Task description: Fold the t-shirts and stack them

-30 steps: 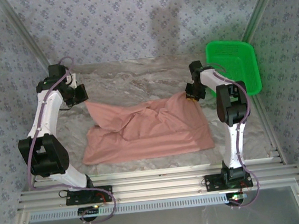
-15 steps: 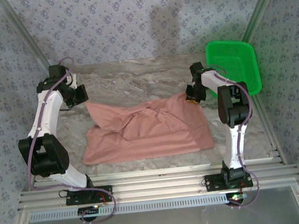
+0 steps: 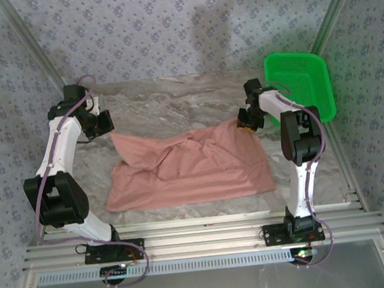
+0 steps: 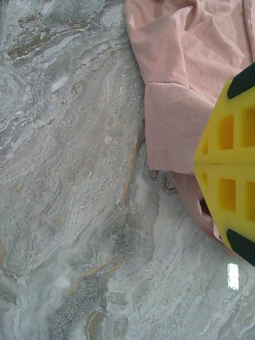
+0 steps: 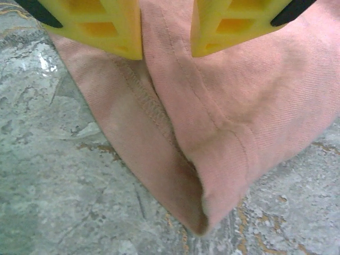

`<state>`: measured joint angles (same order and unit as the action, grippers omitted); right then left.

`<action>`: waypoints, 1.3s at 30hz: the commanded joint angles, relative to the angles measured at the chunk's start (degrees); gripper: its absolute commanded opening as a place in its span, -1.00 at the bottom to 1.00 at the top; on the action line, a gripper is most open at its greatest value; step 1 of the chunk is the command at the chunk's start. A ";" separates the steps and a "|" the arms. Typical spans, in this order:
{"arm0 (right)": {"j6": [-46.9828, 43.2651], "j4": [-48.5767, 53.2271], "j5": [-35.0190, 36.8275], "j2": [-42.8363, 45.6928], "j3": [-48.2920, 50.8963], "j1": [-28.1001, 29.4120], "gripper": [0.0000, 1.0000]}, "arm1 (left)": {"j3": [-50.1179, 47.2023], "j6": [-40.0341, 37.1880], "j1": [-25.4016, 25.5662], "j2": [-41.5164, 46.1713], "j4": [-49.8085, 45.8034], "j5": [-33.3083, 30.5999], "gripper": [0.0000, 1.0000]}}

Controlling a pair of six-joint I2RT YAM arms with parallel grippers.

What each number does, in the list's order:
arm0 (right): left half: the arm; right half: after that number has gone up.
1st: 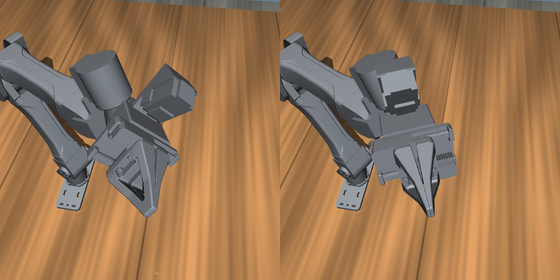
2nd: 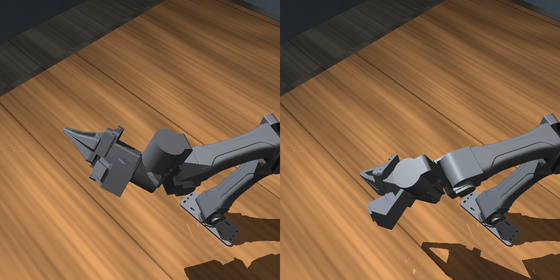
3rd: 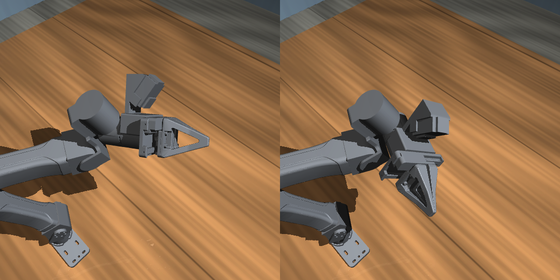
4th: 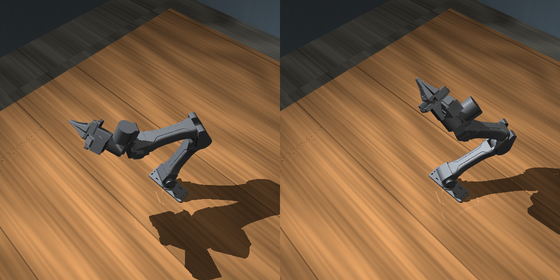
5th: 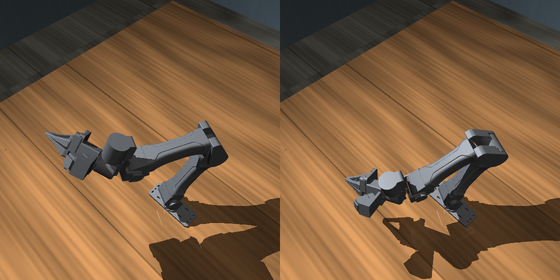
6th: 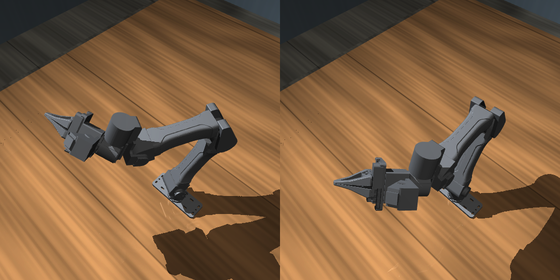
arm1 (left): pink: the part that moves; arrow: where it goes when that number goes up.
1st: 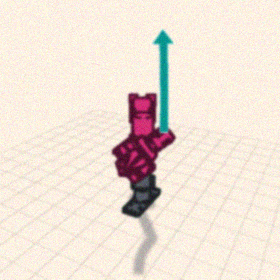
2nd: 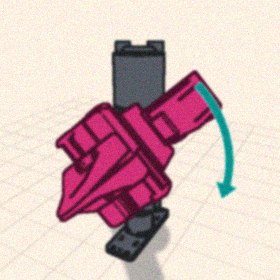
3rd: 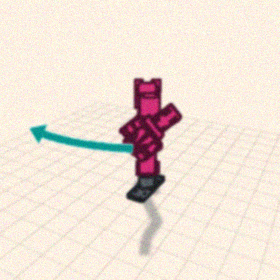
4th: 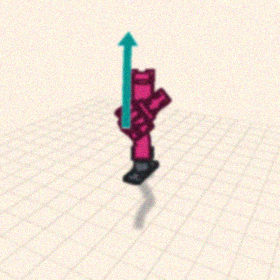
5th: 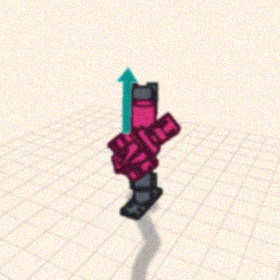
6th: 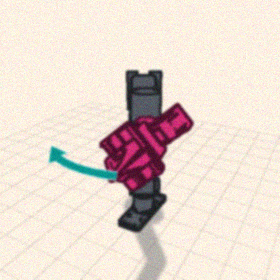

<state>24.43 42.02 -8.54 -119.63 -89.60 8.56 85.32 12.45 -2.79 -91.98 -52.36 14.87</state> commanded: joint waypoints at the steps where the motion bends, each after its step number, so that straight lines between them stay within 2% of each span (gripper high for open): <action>1: -1.08 1.67 -1.23 -1.63 -2.13 0.31 -0.38 | -0.41 -0.74 0.02 0.36 0.42 1.15 -1.00; 20: -2.19 2.22 -0.76 -2.18 -1.63 0.08 -0.59 | -0.44 -0.67 0.03 0.27 0.43 1.26 -1.00; 29: -2.16 1.57 0.54 -0.98 -0.84 0.14 -1.00 | -0.75 -0.93 0.07 0.44 0.33 1.05 -1.00; 39: -0.61 1.82 4.88 5.14 1.63 -1.04 -1.00 | 0.00 -1.02 -0.02 0.70 0.09 -0.55 -1.00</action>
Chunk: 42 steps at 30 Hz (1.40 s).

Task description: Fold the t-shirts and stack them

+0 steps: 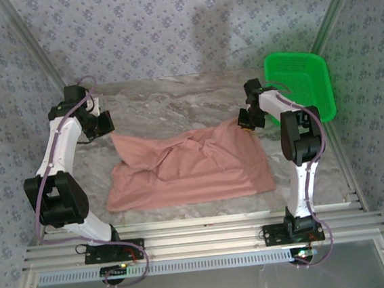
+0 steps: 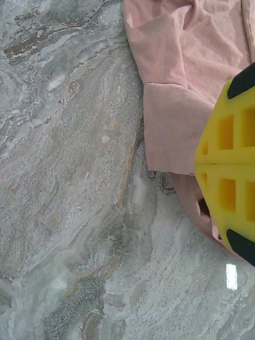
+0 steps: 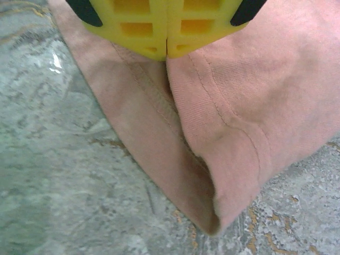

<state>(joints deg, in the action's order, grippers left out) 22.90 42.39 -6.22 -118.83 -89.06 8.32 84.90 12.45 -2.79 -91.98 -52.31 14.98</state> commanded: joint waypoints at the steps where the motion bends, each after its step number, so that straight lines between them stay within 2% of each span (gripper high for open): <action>1: 1.20 1.24 2.83 5.15 1.61 -0.92 -1.00 | 0.64 -1.06 0.03 0.80 -0.06 -0.81 -1.00; 6: 2.67 -0.39 3.84 9.24 5.00 -2.56 -1.00 | 0.88 -1.30 -0.02 1.37 0.27 -1.36 -1.00; 16: 2.85 2.55 7.74 8.43 7.31 -3.12 -1.00 | 0.22 -1.02 0.01 1.20 0.49 -0.92 -1.00; 29: 3.53 7.79 14.88 6.06 8.47 0.53 -1.00 | -3.60 -0.77 0.05 3.49 0.91 -0.40 -1.00; 32: 3.64 8.18 14.63 6.75 8.56 0.63 -0.81 | -5.60 -0.53 0.12 4.66 1.86 0.80 -1.00; 35: 3.74 9.48 15.56 8.48 6.90 0.65 -0.34 | -7.18 -0.38 0.58 5.47 2.52 1.76 -1.00; 39: 3.58 10.12 14.18 11.71 1.98 0.73 -0.16 | -8.51 -0.63 1.92 6.33 3.30 2.72 -1.00; 42: 3.29 12.95 10.01 9.09 -5.54 0.52 -0.08 | -8.84 -0.56 2.83 6.65 3.95 2.53 -1.00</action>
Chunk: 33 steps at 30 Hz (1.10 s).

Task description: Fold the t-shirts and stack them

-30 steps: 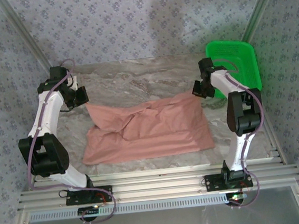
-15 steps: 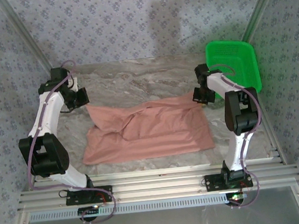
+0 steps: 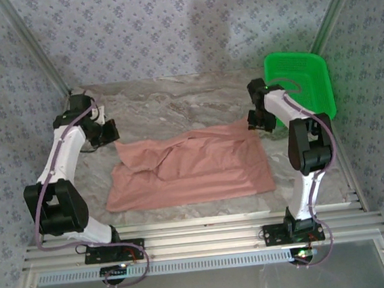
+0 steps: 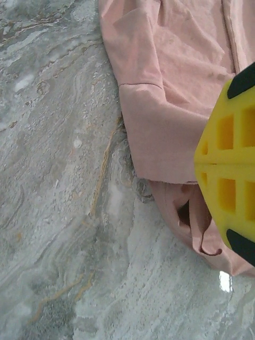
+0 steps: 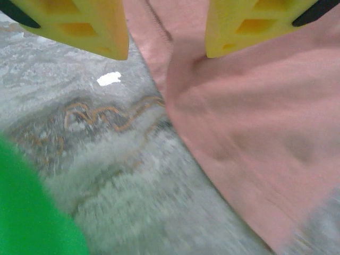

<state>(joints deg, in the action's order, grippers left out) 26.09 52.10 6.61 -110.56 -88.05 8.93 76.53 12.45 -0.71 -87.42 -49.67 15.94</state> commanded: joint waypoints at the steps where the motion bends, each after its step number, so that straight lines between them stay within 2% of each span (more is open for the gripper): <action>1: 0.09 5.18 -4.27 -1.61 -10.66 -0.10 -0.05 | -0.46 -0.50 0.92 2.08 1.48 1.71 -1.00; 7: 0.54 13.25 -6.58 -14.01 -26.78 0.31 0.00 | -1.05 -0.27 1.94 2.84 2.19 1.30 -1.00; 10: 0.82 14.25 -6.81 -18.46 -31.05 0.27 0.00 | -1.29 -0.32 2.11 3.15 1.99 1.15 -1.00; 21: 4.21 12.88 -9.07 -25.04 -34.20 0.10 0.00 | -2.92 0.30 2.57 4.92 2.47 0.80 -1.00; 33: 6.42 12.41 -8.26 -27.95 -33.77 -0.07 -0.01 | -2.88 0.23 2.71 5.12 2.06 0.22 -1.00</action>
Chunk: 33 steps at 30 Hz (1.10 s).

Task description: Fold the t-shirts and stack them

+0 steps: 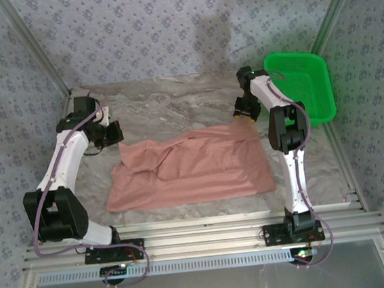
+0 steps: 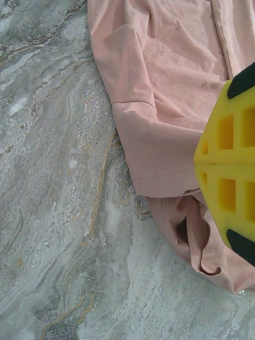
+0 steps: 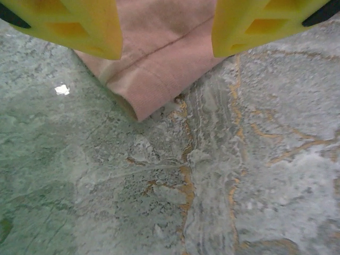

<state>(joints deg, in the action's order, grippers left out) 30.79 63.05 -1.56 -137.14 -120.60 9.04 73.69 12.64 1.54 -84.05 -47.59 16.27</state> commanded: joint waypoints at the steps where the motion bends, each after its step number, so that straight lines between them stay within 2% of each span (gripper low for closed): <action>1: 1.82 1.32 0.29 -1.58 -1.11 -0.21 0.00 | -0.12 0.02 0.45 1.79 -0.13 -0.25 -1.00; 18: 4.81 -0.74 1.98 -3.83 -2.68 -1.21 0.00 | 0.55 -0.34 0.42 3.01 -1.36 -1.46 -1.00; 33: 9.29 -4.25 -2.31 -0.23 0.19 -1.56 0.03 | -0.02 -0.24 0.43 3.06 -0.84 -1.06 -1.00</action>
<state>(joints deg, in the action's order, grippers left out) 38.13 59.79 -2.48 -138.93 -121.38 7.86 73.67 12.62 1.63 -82.81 -47.97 15.42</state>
